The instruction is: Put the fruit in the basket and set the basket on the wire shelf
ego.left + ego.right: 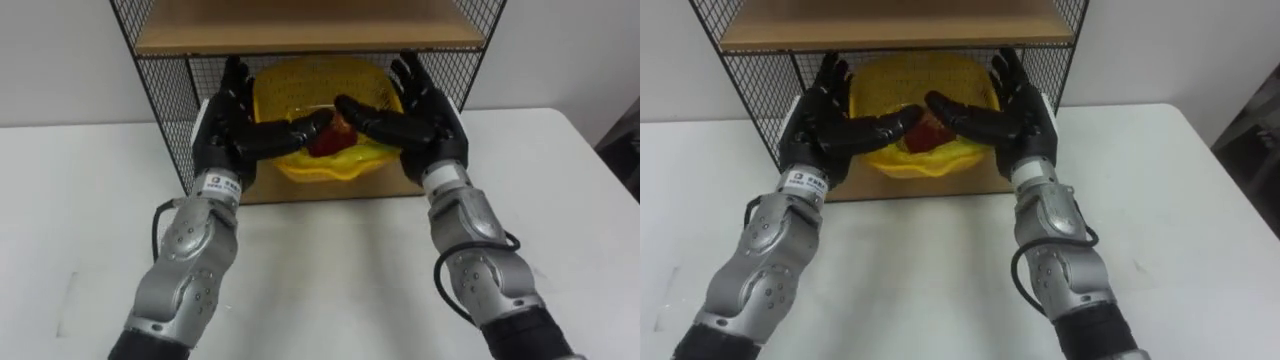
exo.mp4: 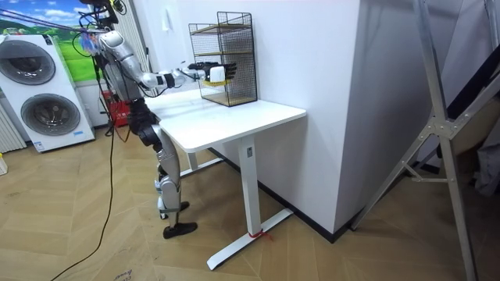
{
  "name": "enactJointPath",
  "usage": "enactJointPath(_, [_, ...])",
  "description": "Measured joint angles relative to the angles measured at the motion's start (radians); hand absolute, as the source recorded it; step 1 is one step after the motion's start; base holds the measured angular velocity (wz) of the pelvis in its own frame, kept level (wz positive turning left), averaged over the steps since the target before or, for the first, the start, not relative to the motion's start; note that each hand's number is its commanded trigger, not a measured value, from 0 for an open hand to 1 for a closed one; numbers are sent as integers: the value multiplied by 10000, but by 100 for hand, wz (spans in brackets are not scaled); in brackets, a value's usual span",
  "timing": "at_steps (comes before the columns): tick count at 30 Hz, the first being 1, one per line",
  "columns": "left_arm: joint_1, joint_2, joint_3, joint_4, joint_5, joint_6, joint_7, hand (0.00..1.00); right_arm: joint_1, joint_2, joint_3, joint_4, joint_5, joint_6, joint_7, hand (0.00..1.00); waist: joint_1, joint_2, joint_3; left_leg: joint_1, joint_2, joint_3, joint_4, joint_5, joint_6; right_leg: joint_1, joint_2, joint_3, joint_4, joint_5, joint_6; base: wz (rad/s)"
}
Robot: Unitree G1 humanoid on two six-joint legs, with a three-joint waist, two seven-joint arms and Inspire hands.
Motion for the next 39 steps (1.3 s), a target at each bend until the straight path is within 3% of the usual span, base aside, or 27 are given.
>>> enactJointPath(6, [-1424,-146,304,904,15,708,441,0,-1650,48,-385,1426,297,615,-263,0,-5,5,11,16,-19,10,-133,127,-16,26,2,11,-23,36,-42,0])
enactJointPath(15, [-2444,-271,911,3276,-103,2003,622,0,-2805,148,-689,3481,1557,1460,-459,0,14,88,-7,-29,13,20,-136,140,-41,-57,30,14,41,61,-81,0])
enactJointPath(18, [-2716,-270,1155,3709,-104,2204,617,0,-3046,153,-770,3860,1439,1560,-466,0,10,121,-18,-48,10,37,-145,175,-54,-105,55,96,31,98,-86,-3])
enactJointPath(22, [-2748,-268,1479,4232,-106,2307,528,0,-3046,158,-764,4086,1011,1783,-131,0,19,212,-29,15,11,79,-253,199,-77,-117,103,280,37,120,-90,-7])
enactJointPath(28, [-2728,-255,1528,4546,-113,2445,337,0,-3043,120,-759,4307,360,1978,204,0,-10,277,-55,10,14,57,-313,206,-91,-118,101,222,40,120,-93,1])
enactJointPath(35, [-2641,101,1697,4520,-1095,2449,342,0,-2376,27,-824,3945,282,2196,430,0,-24,279,-88,106,11,18,-321,224,-90,20,77,124,7,110,-97,3])
enactJointPath(37, [-2425,158,1768,4376,-1079,2444,342,0,-1860,0,-832,3332,179,2231,433,0,-28,276,-128,104,3,-18,-319,230,-90,82,60,27,-62,105,-100,7])
enactJointPath(39, [-1654,154,1741,3556,-1083,2428,344,0,-1268,-6,-823,2675,-42,2229,462,0,-33,258,-147,187,-6,-44,-303,266,-90,168,69,22,-111,107,-101,6])
